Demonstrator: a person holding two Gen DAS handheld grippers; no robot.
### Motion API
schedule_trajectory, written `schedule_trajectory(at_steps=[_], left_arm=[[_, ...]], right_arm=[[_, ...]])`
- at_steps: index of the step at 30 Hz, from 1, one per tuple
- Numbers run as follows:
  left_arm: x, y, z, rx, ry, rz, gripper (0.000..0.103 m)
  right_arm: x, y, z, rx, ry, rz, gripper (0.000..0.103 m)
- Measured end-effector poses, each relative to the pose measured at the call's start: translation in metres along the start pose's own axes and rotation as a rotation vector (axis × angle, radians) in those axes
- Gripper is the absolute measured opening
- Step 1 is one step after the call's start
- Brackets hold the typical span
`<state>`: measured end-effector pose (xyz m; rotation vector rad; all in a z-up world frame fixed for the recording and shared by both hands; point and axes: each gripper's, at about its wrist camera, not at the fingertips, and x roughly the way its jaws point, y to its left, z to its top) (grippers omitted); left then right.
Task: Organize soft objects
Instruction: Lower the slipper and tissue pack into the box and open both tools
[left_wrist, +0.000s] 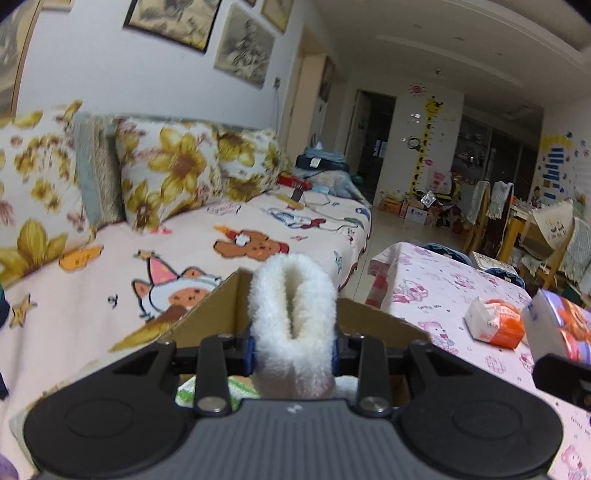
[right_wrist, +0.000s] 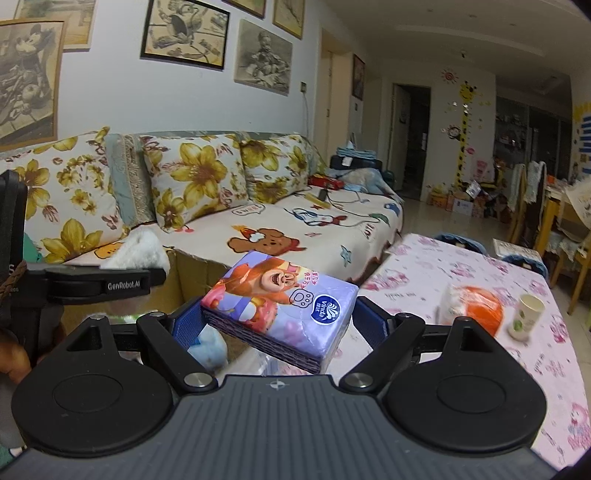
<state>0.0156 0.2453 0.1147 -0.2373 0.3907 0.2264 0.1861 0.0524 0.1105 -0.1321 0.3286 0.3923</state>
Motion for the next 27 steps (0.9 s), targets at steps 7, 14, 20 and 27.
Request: schedule_trajectory(at_steps=[7,14,20,27], left_arm=[[0.027,0.006,0.001,-0.017,0.068,-0.034,0.033],[0.045,0.016,-0.004,-0.099,0.160,-0.082,0.038],[0.048,0.024,-0.005,-0.144,0.180,-0.084,0.040],[0.042,0.035,-0.001,-0.192,0.148,-0.037,0.082]], right_arm=[[0.027,0.002,0.003,-0.008,0.001,0.031,0.103],[0.051,-0.007,0.001,0.060,0.042,0.041,0.103],[0.063,0.001,-0.001,0.093,0.045,0.063,0.103],[0.080,0.004,0.005,0.160,0.070,0.164,0.103]])
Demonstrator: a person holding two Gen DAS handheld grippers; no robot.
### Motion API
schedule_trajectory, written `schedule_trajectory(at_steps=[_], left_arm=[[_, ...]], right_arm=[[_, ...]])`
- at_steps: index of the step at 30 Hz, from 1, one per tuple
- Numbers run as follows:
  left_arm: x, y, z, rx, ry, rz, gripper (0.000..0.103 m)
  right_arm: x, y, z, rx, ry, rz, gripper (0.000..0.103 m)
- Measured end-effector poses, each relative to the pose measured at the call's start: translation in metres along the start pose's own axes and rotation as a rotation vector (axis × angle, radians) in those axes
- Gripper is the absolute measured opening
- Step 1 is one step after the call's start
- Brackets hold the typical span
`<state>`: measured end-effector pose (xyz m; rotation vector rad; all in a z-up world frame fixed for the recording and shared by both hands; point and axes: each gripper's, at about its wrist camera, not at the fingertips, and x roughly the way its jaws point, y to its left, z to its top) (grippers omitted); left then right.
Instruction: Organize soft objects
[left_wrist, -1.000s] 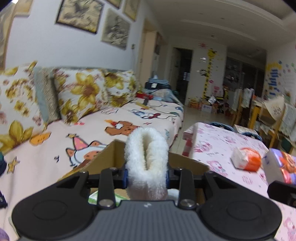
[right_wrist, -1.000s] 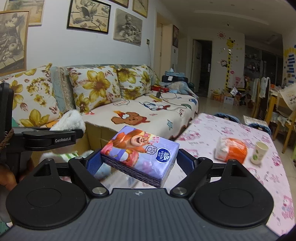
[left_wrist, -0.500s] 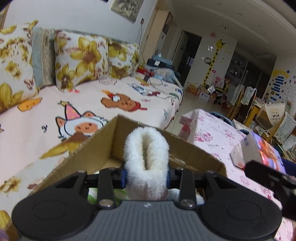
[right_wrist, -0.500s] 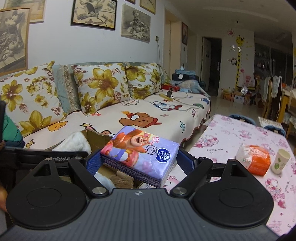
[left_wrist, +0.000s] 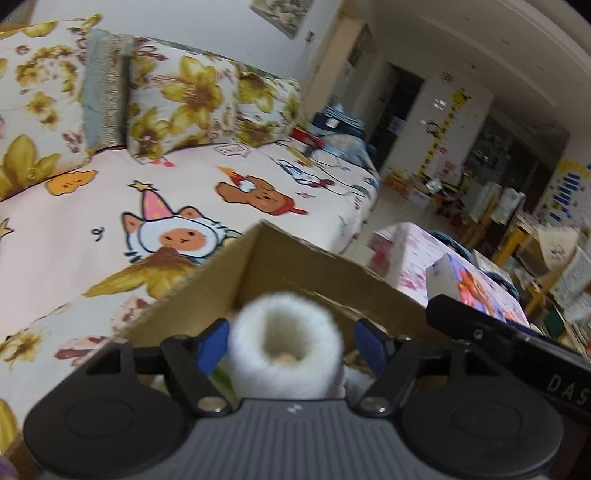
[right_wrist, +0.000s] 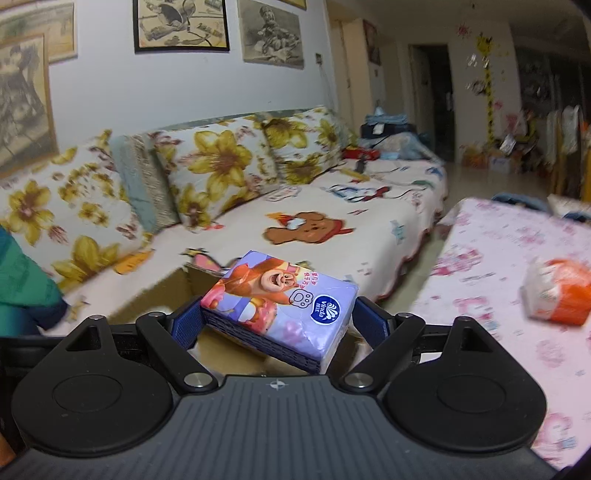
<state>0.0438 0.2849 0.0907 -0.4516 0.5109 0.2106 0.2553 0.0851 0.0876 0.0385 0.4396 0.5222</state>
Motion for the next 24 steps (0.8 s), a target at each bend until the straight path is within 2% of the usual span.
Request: schedule_trajectory(at_steps=[3,6,14,16,19,24], left_arm=[[-0.003,0.005,0.001,-0.037,-0.013,-0.004,0.084],[-0.006,0.002,0.002,-0.021,-0.031,0.002,0.088],[-0.020,0.002,0.001,0.032,-0.107,0.050,0.094],[-0.023,0.001,-0.001,0.048,-0.119,0.061,0.094],[-0.029,-0.002,-0.004,0.079,-0.143,0.071,0.102],[-0.045,-0.017,-0.013,0.177,-0.191,0.103,0.102]], right_arm=[[0.000,0.000,0.000,0.031,0.002,0.006,0.103],[-0.009,0.002,-0.002,0.033,-0.012,0.000,0.103],[-0.027,0.008,0.007,0.064,-0.062,0.075,0.103],[-0.034,0.009,0.008,0.061,-0.078,0.051,0.103],[-0.047,0.010,0.007,0.053,-0.095,-0.003,0.103],[-0.069,0.011,0.000,0.036,-0.103,-0.098,0.103]])
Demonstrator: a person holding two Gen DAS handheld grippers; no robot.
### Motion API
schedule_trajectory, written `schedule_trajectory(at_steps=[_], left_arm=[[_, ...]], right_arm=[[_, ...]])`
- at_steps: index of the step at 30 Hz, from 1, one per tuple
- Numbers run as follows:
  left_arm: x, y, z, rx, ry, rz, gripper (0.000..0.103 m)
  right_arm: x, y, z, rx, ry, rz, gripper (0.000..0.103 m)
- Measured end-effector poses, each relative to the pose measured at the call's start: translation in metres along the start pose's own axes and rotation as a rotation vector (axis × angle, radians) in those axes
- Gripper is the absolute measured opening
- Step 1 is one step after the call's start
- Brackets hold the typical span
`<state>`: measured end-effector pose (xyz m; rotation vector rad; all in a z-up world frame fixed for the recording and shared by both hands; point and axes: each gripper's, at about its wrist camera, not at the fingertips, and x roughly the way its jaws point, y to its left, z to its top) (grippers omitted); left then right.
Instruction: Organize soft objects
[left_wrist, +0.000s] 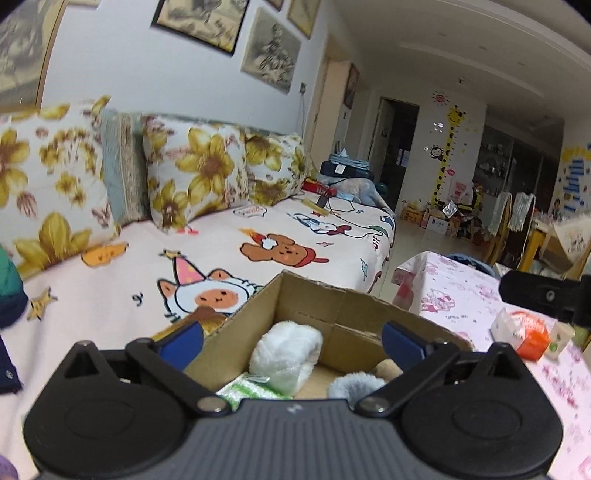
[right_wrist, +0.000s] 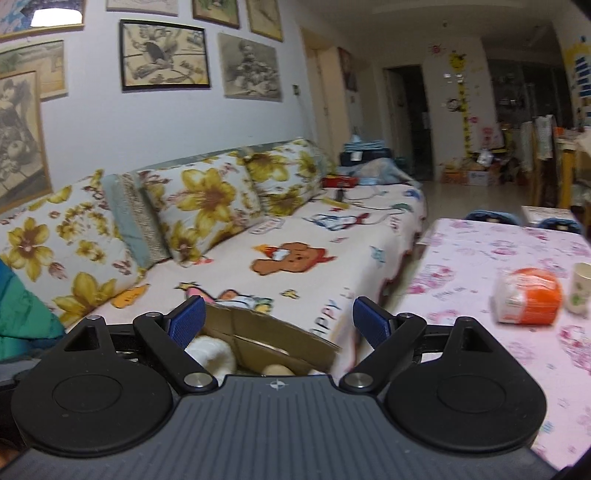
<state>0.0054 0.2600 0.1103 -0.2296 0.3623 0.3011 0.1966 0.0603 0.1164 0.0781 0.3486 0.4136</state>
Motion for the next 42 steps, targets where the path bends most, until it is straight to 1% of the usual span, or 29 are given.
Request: schedule_trajectory(at_steps=[5,9,15,18,23,29,36,42], left_arm=[[-0.020,-0.010,-0.005,0.054,-0.025,0.018,0.102],[-0.040,-0.016,-0.009,0.096,-0.043,0.028,0.102],[-0.070,-0.023,-0.023,0.122,-0.016,0.000,0.102],[-0.084,-0.027,-0.027,0.155,-0.004,0.012,0.102],[-0.107,-0.033,-0.033,0.198,0.029,0.008,0.102],[-0.131,-0.029,-0.034,0.179,0.051,-0.006,0.102],[-0.162,-0.027,-0.039,0.208,0.040,-0.010,0.102],[-0.185,-0.020,-0.041,0.201,0.025,-0.008,0.102]], right_arm=[[-0.023,-0.008,-0.009,0.036,-0.006,-0.099,0.103],[-0.040,-0.013,-0.020,0.048,0.006,-0.144,0.103],[-0.060,-0.016,-0.035,0.099,0.039,-0.184,0.103],[-0.071,-0.012,-0.043,0.090,0.042,-0.209,0.103],[-0.088,-0.007,-0.049,0.090,0.051,-0.217,0.103],[-0.108,0.001,-0.053,0.087,0.054,-0.223,0.103],[-0.126,0.011,-0.054,0.073,0.047,-0.215,0.103],[-0.137,0.019,-0.057,0.055,0.034,-0.213,0.103]])
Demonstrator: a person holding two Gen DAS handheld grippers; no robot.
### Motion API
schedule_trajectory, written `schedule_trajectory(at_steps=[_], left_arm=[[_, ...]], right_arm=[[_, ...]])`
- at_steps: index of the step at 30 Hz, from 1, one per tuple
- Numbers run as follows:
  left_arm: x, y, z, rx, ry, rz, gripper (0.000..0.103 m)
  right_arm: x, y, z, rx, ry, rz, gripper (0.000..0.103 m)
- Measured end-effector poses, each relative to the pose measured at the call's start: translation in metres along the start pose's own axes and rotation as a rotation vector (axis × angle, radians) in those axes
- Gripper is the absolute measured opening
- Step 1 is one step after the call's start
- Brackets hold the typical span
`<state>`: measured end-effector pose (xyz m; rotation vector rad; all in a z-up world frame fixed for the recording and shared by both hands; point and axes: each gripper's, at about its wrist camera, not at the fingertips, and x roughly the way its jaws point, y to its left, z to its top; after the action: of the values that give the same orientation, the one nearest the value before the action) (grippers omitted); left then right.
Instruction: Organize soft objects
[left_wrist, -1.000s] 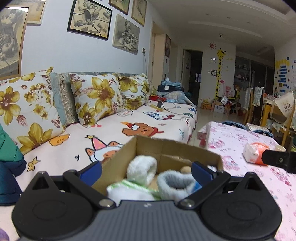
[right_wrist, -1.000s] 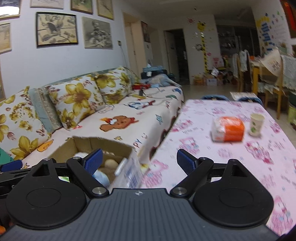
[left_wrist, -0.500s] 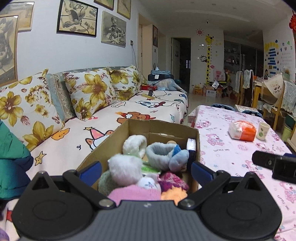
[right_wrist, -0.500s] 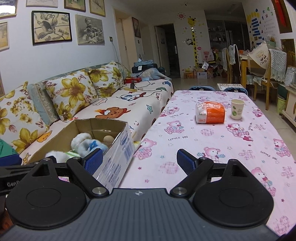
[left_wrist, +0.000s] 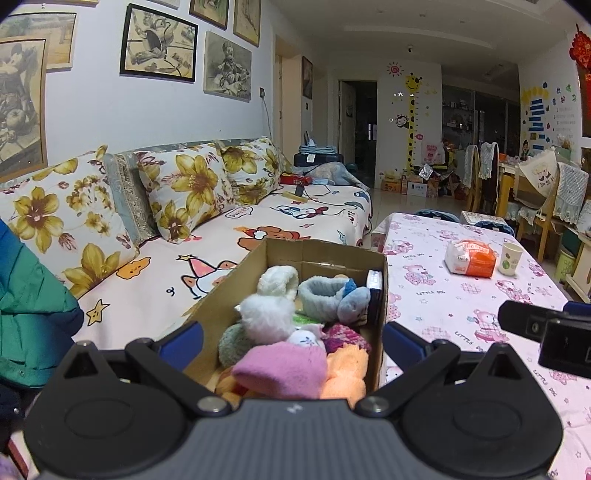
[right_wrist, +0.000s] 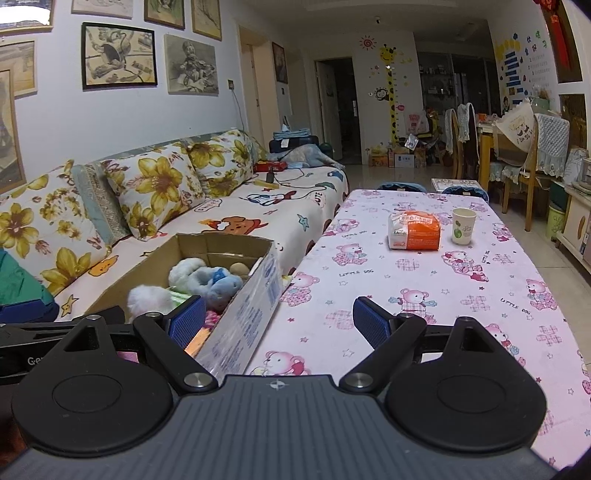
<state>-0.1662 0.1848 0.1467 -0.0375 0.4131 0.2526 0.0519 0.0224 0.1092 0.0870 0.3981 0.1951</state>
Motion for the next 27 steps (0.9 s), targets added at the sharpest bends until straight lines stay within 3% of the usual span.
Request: schedule_trajectory(at_steps=[27], left_arm=[[-0.030,0.008,-0.017,-0.012,-0.032,0.028,0.102]], right_arm=[[-0.010,0.012,-0.015,-0.090,-0.003,-0.025,0.103]])
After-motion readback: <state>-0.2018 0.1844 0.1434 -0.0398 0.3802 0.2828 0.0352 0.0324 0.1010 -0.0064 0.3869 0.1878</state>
